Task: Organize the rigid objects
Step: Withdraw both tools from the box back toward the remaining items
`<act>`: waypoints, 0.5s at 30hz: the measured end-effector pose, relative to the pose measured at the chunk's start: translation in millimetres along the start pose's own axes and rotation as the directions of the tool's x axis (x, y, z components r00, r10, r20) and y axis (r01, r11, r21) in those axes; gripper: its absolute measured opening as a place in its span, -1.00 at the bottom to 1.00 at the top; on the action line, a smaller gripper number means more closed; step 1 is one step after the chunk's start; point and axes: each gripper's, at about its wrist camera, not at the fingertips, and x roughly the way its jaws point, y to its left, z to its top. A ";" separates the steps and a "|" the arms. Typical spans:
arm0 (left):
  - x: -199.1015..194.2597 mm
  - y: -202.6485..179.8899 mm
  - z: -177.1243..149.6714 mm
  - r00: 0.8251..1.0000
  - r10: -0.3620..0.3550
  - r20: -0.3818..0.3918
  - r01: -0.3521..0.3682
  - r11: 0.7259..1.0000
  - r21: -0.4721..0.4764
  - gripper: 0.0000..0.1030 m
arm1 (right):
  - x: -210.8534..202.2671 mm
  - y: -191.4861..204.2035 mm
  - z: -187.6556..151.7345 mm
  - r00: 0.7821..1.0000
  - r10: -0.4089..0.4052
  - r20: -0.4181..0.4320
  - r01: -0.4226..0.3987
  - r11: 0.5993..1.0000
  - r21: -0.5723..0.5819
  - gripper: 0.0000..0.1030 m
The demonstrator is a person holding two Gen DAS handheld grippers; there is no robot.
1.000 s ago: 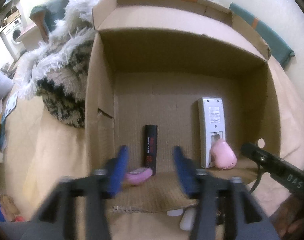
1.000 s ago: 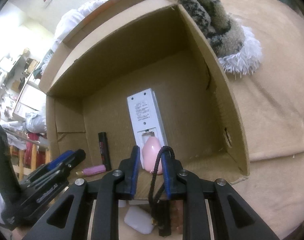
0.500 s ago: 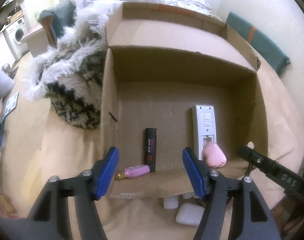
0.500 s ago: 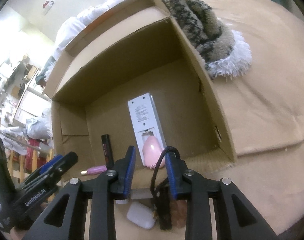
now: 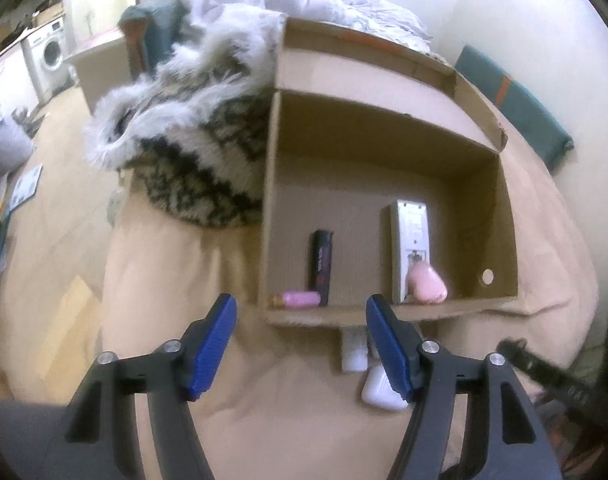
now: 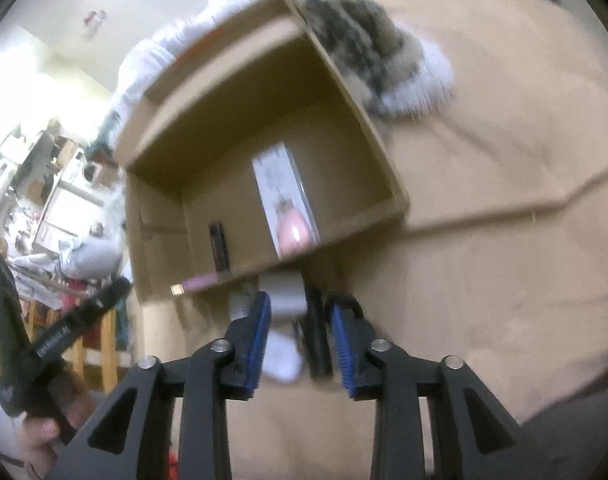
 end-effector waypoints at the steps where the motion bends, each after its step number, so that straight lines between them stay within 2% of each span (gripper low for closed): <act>1: -0.9 3.3 -3.4 1.000 -0.004 -0.006 0.004 1.000 -0.014 0.25 | 3.7 -2.3 -4.6 1.000 -0.006 -0.028 0.006 1.000 0.006 0.18; 2: -1.7 5.8 -6.6 1.000 -0.009 -0.011 0.009 1.000 -0.025 0.25 | 8.4 -3.9 -9.1 0.998 -0.012 -0.061 0.013 1.000 0.008 0.34; 4: -2.0 9.0 -11.9 1.000 -0.012 -0.023 0.012 0.999 -0.038 0.25 | 18.0 -4.7 -16.6 0.992 -0.024 -0.123 0.024 1.000 -0.005 0.34; 7: 1.2 10.8 -18.8 0.999 -0.007 -0.048 0.005 0.999 -0.043 0.25 | 30.4 -7.8 -27.5 0.976 -0.082 -0.200 0.080 0.997 -0.019 0.55; 9: 7.2 9.9 -22.6 0.997 -0.005 -0.077 0.002 0.999 -0.037 0.25 | 36.3 -10.1 -34.3 0.965 -0.084 -0.250 0.085 0.996 -0.007 0.56; 12: 17.3 5.6 -27.1 0.994 -0.002 -0.110 0.001 1.000 -0.012 0.25 | 36.1 -4.8 -40.5 0.955 -0.083 -0.284 0.083 0.996 -0.014 0.57; 15: 33.2 0.3 -33.8 0.988 -0.005 -0.155 0.004 1.000 -0.006 0.25 | 24.1 -0.3 -43.9 0.964 -0.029 -0.264 0.027 1.000 -0.012 0.57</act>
